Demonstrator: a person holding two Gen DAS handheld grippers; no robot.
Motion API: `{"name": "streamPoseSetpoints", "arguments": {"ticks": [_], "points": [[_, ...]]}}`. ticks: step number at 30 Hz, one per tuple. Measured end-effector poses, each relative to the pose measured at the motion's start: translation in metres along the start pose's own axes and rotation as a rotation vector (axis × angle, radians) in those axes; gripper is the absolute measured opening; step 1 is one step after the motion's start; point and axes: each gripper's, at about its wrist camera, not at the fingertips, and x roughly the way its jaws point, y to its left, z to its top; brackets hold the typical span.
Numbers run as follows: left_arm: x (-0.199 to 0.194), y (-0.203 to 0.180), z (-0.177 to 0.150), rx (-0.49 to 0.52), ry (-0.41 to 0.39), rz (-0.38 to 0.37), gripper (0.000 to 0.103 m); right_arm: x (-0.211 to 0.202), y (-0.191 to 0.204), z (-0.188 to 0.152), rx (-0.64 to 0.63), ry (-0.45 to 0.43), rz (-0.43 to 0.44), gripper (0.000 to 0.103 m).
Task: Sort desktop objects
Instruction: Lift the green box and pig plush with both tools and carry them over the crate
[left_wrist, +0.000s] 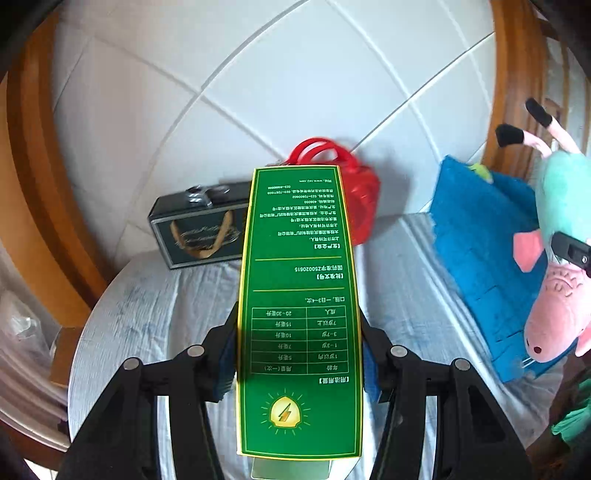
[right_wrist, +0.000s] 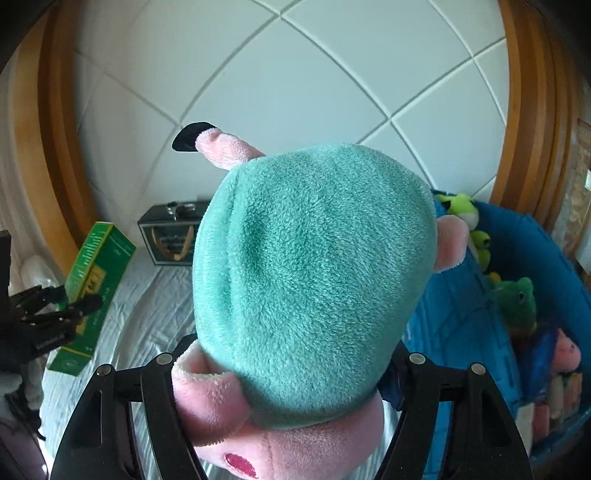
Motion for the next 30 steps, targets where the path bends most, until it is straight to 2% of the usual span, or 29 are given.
{"name": "streamPoseSetpoints", "arguments": {"ticks": [4, 8, 10, 13, 15, 17, 19, 20, 24, 30], "points": [[-0.021, -0.045, 0.012, 0.026, -0.057, -0.033, 0.053, -0.04, -0.028, 0.011, -0.003, -0.092, 0.017, 0.073], [-0.04, -0.097, 0.026, 0.051, -0.114, -0.064, 0.053, -0.069, -0.071, 0.017, 0.008, -0.162, 0.002, 0.073], [-0.048, -0.125, 0.032, 0.062, -0.139, -0.079, 0.053, -0.082, -0.101, 0.021, 0.011, -0.192, -0.027, 0.073], [-0.056, -0.175, 0.044, 0.082, -0.171, -0.108, 0.053, -0.091, -0.146, 0.025, -0.027, -0.229, 0.014, 0.073], [-0.061, -0.209, 0.05, 0.094, -0.189, -0.124, 0.053, -0.094, -0.18, 0.028, -0.029, -0.241, -0.016, 0.073], [-0.063, -0.249, 0.058, 0.109, -0.2, -0.15, 0.053, -0.09, -0.208, 0.032, -0.046, -0.247, -0.008, 0.073], [-0.063, -0.284, 0.065, 0.123, -0.197, -0.167, 0.053, -0.082, -0.245, 0.038, -0.05, -0.243, -0.042, 0.074], [-0.061, -0.305, 0.07, 0.131, -0.192, -0.174, 0.053, -0.078, -0.261, 0.04, -0.072, -0.247, -0.014, 0.074], [-0.05, -0.377, 0.094, 0.157, -0.159, -0.212, 0.053, -0.049, -0.332, 0.053, -0.081, -0.214, -0.034, 0.074], [-0.02, -0.467, 0.153, 0.185, -0.09, -0.249, 0.053, 0.007, -0.404, 0.08, -0.089, -0.163, -0.019, 0.074]]}}
